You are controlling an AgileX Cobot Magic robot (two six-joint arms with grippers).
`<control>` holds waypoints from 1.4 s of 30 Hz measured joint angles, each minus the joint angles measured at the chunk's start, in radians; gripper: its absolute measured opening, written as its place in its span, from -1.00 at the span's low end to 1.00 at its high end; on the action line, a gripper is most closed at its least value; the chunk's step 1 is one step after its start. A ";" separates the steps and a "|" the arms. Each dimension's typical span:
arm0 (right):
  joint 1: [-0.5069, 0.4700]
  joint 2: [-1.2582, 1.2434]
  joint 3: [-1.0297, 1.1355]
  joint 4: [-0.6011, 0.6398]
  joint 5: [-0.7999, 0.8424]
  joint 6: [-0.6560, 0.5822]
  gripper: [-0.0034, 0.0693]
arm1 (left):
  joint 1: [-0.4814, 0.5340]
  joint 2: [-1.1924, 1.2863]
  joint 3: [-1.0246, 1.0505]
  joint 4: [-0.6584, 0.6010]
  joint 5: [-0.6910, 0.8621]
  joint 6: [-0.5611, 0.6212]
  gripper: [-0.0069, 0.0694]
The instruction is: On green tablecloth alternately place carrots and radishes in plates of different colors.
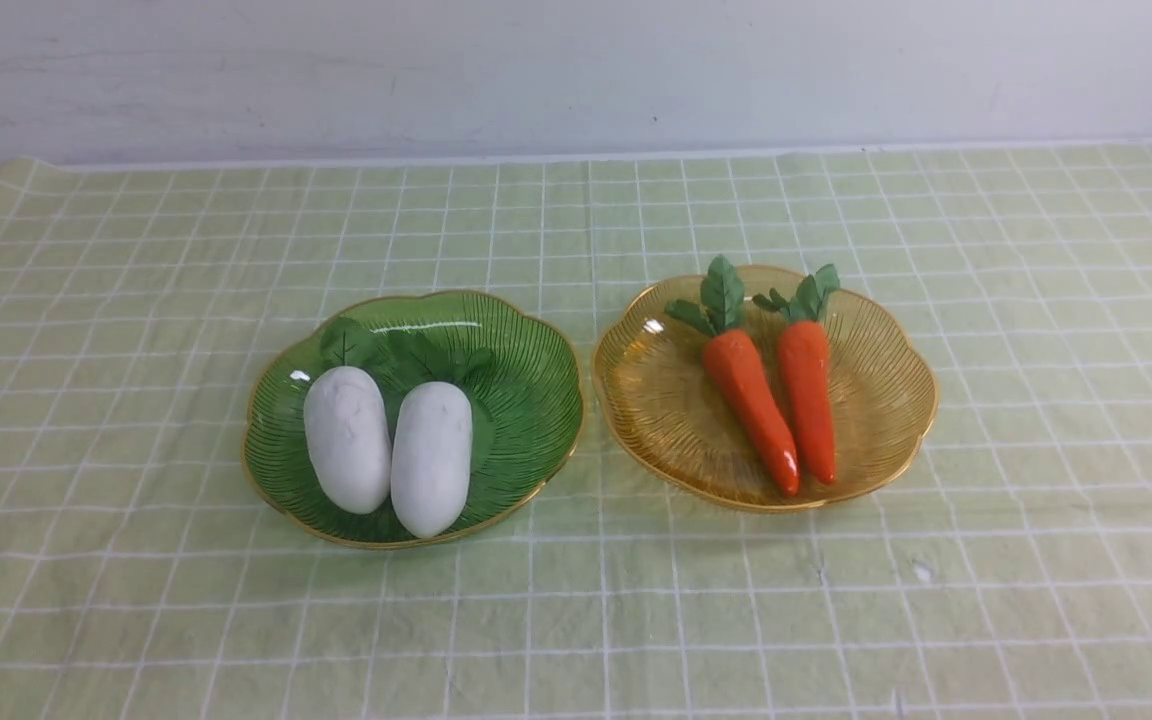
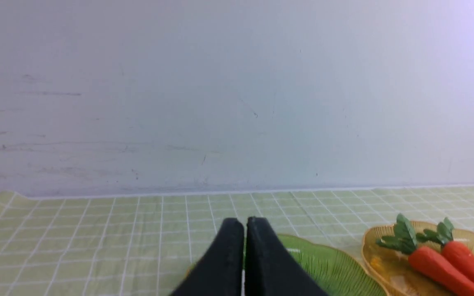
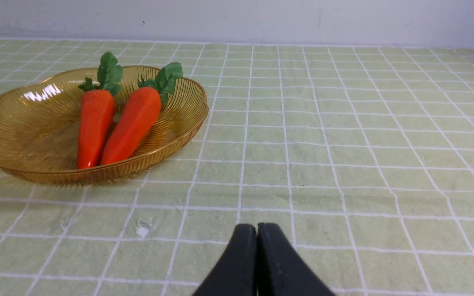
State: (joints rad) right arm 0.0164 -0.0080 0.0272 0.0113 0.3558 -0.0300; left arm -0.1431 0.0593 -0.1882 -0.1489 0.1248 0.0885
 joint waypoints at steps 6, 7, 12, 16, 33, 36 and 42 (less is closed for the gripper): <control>0.000 0.000 0.000 0.000 0.000 0.000 -0.95 | 0.000 0.000 0.071 0.000 -0.002 0.000 -0.84; 0.000 0.000 0.000 0.000 0.000 0.000 -0.95 | 0.000 0.000 0.085 0.000 -0.001 0.000 -0.84; 0.000 0.000 0.000 0.000 0.000 0.000 -0.95 | 0.000 -0.001 0.155 0.002 0.028 0.000 -0.84; 0.000 0.000 0.000 0.000 0.000 0.000 -0.95 | 0.000 -0.050 0.213 0.054 0.101 -0.006 -0.84; 0.000 0.000 -0.001 0.000 0.001 0.000 -0.95 | 0.007 -0.070 0.217 0.126 0.252 -0.026 -0.84; 0.000 0.000 -0.001 0.000 0.001 -0.009 -0.95 | 0.034 -0.070 0.217 0.126 0.252 -0.027 -0.84; 0.000 0.000 -0.001 0.000 0.001 -0.011 -0.95 | 0.065 -0.070 0.217 0.126 0.252 -0.027 -0.84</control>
State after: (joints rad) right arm 0.0164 -0.0080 0.0265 0.0113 0.3565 -0.0413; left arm -0.0786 -0.0102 0.0285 -0.0231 0.3770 0.0619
